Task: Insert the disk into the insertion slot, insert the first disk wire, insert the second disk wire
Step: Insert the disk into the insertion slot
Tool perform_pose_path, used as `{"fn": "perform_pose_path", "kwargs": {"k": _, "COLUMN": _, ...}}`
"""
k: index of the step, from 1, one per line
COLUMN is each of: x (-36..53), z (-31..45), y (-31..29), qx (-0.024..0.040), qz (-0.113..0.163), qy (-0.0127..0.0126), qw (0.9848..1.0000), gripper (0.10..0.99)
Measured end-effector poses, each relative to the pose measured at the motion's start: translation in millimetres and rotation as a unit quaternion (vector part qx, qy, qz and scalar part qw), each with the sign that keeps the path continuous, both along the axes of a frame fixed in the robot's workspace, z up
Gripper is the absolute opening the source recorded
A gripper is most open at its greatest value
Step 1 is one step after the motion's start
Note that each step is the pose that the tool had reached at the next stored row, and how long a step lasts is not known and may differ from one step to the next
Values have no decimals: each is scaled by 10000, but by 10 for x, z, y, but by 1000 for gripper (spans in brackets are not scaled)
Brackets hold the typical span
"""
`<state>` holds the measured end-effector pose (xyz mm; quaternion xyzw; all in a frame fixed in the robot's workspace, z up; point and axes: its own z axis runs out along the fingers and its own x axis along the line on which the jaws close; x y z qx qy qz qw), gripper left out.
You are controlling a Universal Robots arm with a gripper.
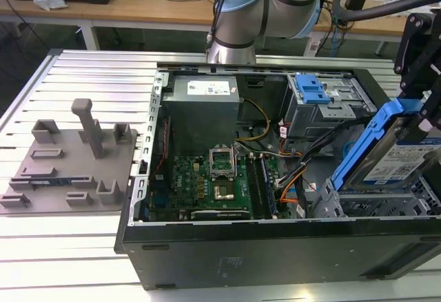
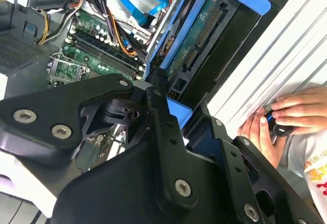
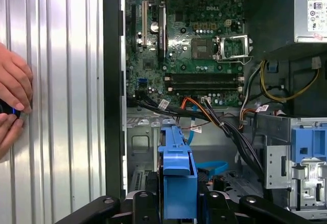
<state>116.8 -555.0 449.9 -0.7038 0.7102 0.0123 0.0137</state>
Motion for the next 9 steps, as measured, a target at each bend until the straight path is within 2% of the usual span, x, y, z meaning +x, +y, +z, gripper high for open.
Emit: {"fn": "perform_pose_path", "kwargs": {"k": 9, "x": 1, "z": -141, "y": 0, "qx": 0, "qz": 0, "qy": 0, "qw": 10000, "gripper": 365}}
